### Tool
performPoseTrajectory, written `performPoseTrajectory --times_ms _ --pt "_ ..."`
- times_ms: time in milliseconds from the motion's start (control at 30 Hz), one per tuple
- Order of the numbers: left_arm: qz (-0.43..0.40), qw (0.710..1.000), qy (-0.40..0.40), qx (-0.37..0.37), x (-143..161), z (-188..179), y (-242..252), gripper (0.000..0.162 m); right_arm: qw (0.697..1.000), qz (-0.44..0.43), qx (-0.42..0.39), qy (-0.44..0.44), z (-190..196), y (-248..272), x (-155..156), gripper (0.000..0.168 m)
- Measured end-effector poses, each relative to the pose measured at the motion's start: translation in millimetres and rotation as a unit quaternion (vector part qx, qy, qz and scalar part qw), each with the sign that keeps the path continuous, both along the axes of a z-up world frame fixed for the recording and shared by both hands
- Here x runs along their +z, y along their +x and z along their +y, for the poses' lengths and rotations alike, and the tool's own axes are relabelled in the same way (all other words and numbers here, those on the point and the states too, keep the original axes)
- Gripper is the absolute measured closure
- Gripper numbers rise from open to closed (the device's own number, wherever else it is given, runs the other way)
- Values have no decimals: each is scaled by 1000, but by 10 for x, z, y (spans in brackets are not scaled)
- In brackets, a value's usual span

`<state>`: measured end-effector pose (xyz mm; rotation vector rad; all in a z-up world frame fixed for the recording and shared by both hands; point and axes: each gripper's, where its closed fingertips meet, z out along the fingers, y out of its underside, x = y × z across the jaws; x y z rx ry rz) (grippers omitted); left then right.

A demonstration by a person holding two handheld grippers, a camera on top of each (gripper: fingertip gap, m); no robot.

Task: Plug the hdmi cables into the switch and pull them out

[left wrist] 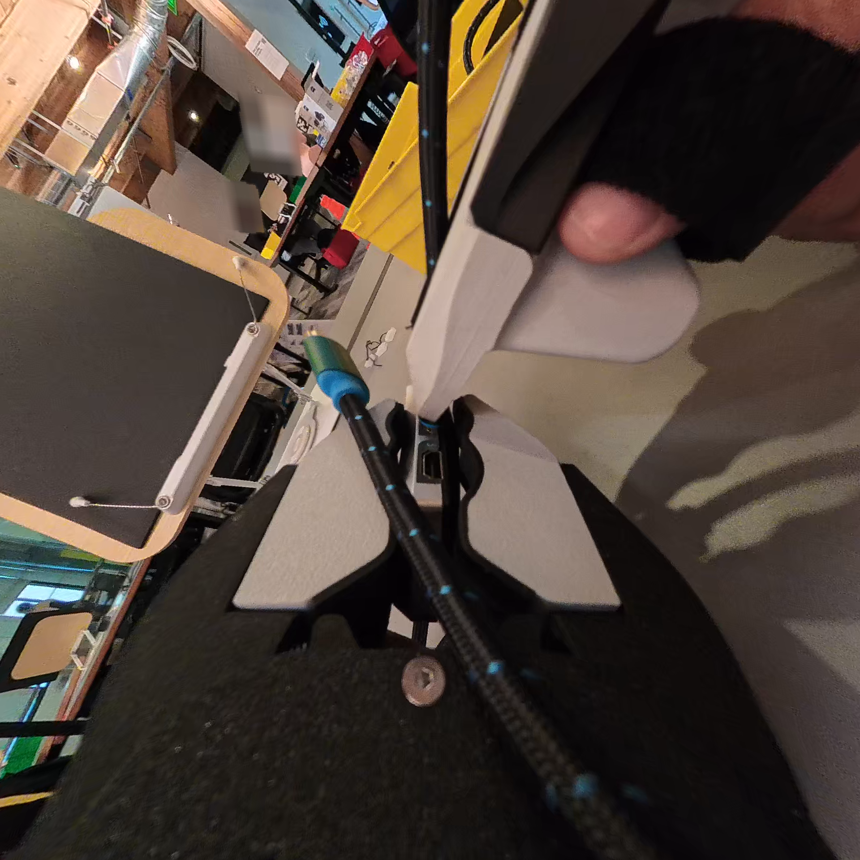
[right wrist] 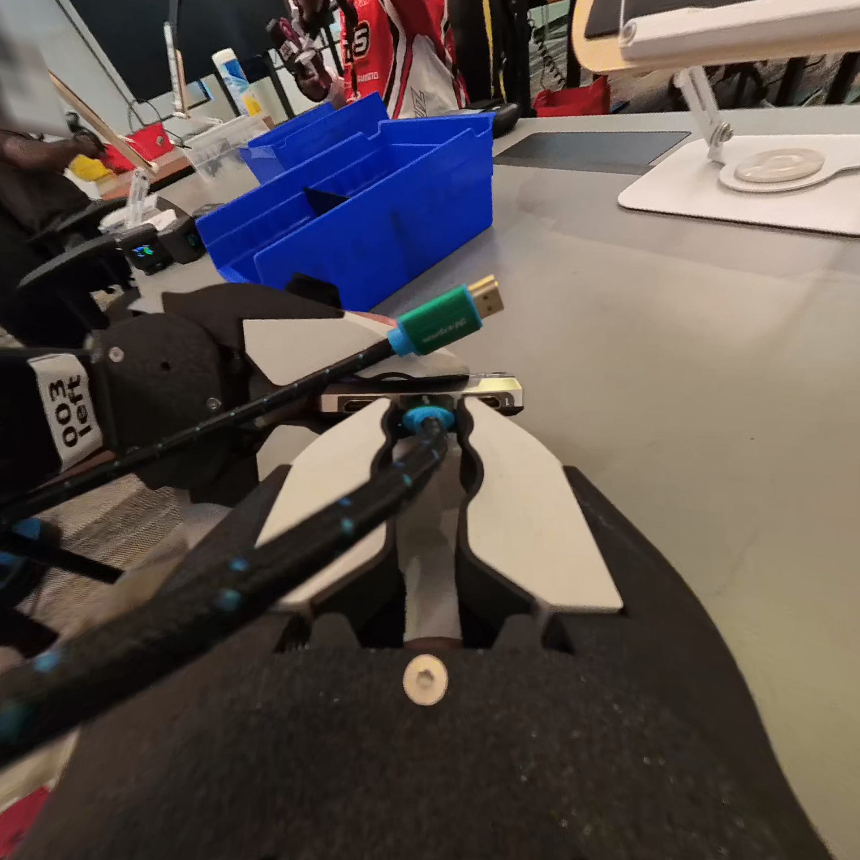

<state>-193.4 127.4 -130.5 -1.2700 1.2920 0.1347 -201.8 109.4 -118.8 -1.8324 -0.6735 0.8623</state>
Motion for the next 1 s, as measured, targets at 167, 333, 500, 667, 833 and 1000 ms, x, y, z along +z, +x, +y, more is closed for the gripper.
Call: performPoseTrajectory --times_ms 167,333,500,667,833,1000 --pt "22 1000 17 4 -52 5 10 140 999 -49 -7 11 22 -10 -87 144" --pt "28 999 20 -12 -50 12 11 139 998 -54 14 -19 0 -8 -102 146" --pt "65 994 11 89 -159 337 -378 141 995 -76 -50 27 92 277 33 147" --pt "-37 997 -6 66 177 281 -365 141 997 -30 -76 7 175 673 139 147" --pt "-71 994 -29 82 165 245 -370 141 988 -83 -129 12 326 963 227 147" --pt "-168 977 -96 85 343 256 -460 141 948 -206 -224 92 528 1495 657 147"
